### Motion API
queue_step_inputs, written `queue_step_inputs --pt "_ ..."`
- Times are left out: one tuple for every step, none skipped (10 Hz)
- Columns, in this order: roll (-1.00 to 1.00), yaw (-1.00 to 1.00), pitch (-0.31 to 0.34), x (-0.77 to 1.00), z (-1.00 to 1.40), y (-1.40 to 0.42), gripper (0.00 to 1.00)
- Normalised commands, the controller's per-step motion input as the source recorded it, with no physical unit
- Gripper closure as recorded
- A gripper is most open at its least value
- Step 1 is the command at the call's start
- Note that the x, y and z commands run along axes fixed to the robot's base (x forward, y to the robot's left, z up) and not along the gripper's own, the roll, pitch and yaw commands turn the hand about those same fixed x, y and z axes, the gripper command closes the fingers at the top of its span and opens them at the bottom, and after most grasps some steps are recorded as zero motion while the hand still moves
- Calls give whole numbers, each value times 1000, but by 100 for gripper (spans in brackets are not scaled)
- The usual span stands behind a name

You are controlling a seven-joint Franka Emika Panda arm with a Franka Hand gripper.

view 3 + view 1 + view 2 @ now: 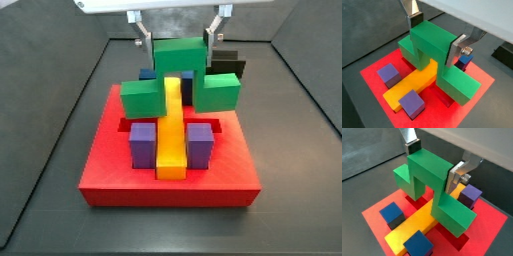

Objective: Pick up the green object. Move up. Place the green object on the fixture. Regrasp the green object. Move to above the board. Insert the green object.
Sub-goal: Insert the green object.

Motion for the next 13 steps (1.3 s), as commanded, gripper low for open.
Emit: queue_step_inputs --pt "110 -194 51 0 0 0 100" --pt "89 -169 53 0 0 -14 100" --pt "47 -51 0 0 -9 0 100" --pt "27 -14 0 0 -31 0 100" --pt "0 -74 -1 -86 0 0 100" --pt "-3 -103 -33 -166 0 0 100" --pt "0 -66 -50 -111 0 0 100" --pt "0 -23 -54 -66 -6 0 100" --pt "0 0 -66 -57 -31 0 100" --pt "0 0 -76 -26 -71 0 100" --pt "0 0 -74 0 -100 0 100" --pt "-26 0 -110 0 -189 0 100" --pt "-27 0 -111 0 -191 0 100"
